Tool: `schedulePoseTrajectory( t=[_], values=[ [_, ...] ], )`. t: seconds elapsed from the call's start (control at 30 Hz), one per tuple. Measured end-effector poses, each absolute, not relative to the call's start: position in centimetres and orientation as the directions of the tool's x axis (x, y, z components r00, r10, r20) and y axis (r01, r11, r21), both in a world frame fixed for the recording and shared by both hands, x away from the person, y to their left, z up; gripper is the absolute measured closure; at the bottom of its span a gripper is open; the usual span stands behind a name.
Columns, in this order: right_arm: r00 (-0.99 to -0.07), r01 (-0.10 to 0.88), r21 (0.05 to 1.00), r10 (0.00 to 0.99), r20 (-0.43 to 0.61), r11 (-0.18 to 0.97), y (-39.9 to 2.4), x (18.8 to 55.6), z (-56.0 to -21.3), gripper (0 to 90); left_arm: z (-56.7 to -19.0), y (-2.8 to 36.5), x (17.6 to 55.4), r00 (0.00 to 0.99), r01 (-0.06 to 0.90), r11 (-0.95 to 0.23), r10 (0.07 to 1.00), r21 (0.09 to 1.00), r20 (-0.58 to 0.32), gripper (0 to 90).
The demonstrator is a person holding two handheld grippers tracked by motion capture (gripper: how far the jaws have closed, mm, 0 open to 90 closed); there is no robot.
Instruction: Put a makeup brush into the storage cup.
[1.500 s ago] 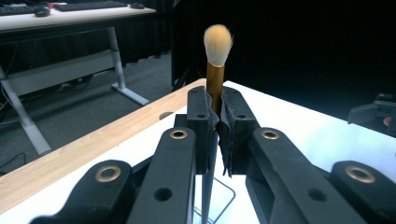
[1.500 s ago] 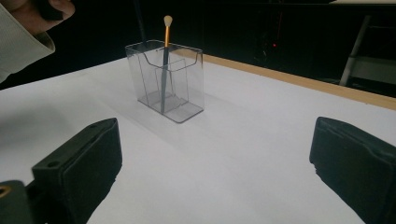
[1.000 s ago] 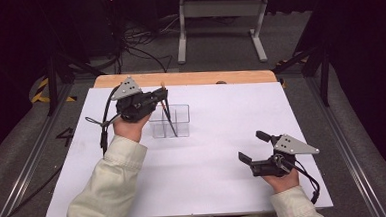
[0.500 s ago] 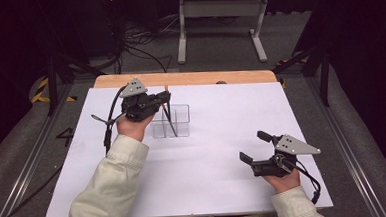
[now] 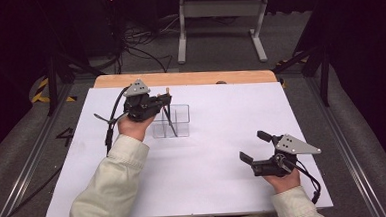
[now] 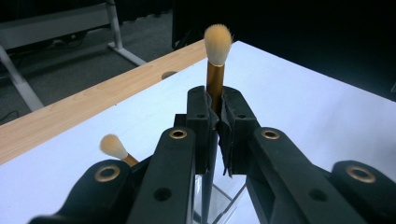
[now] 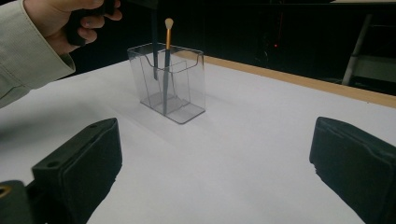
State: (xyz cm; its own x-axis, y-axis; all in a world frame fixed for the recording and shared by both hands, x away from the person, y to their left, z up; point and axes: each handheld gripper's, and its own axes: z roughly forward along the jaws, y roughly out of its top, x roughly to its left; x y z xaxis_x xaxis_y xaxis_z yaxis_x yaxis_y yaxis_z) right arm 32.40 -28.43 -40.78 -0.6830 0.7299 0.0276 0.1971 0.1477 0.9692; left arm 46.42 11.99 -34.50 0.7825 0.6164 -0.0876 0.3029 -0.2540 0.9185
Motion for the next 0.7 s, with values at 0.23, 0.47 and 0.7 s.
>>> schedulePoseTrajectory(
  t=[0.23, 0.47, 0.7],
  values=[
    [-0.685, 0.195, 0.971, 0.728, 0.032, 0.141, -28.4, 32.5, -40.7, 2.9, -34.2, 12.4, 46.3, 0.807, 0.291, -0.212, 0.579, 0.933, -0.120, 55.8],
    [-0.690, 0.184, 0.973, 0.723, 0.030, 0.136, -28.4, 33.1, -40.5, 2.9, -33.3, 13.3, 44.8, 0.813, 0.264, -0.204, 0.573, 0.943, -0.104, 31.1],
    [-0.696, 0.178, 0.974, 0.717, 0.026, 0.138, -28.4, 34.2, -40.0, 2.9, -33.0, 15.1, 42.9, 0.824, 0.255, -0.179, 0.554, 0.950, -0.117, 21.6]
  ],
)
